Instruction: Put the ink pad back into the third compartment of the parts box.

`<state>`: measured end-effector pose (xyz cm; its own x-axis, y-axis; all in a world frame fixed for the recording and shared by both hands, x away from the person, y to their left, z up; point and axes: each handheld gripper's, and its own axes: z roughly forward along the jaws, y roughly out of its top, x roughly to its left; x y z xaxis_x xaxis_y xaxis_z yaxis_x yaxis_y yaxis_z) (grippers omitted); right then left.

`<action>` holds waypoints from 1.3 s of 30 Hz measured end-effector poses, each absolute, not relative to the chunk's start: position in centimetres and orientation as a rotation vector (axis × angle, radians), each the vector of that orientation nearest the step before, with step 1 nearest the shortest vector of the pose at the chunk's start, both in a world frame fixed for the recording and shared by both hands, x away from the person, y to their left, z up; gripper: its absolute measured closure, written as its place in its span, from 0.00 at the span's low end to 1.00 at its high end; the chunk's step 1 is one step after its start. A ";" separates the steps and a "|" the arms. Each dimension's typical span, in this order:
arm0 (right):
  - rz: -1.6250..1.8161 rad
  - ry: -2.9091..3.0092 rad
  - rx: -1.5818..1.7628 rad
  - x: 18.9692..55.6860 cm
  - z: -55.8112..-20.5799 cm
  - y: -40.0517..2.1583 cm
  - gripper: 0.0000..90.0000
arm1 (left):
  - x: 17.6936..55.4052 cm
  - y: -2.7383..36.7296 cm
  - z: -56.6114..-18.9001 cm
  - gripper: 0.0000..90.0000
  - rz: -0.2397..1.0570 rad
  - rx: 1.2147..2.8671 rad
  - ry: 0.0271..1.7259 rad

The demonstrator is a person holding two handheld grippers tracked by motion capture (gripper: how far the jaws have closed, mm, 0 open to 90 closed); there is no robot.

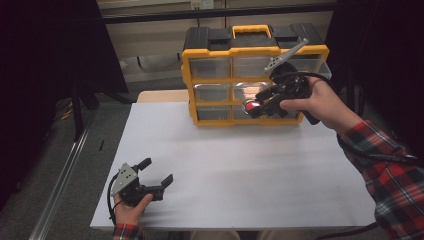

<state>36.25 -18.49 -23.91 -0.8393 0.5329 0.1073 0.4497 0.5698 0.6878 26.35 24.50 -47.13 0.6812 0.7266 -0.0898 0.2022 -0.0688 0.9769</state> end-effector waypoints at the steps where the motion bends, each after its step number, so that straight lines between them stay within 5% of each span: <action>1: 1.131 2.682 0.838 36.3 -23.8 -18.5 0.34 | 26.3 24.5 -47.1 0.01 0.511 1.620 0.773; 39: 1.087 2.631 0.879 37.6 -20.6 -20.0 0.33 | 26.3 24.5 -47.1 0.01 0.516 1.619 0.780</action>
<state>37.63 -20.00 -20.57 -0.8139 0.5765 0.0715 0.4588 0.5624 0.6879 26.34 24.49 -47.14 0.6764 0.7311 -0.0891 0.2037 -0.0694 0.9766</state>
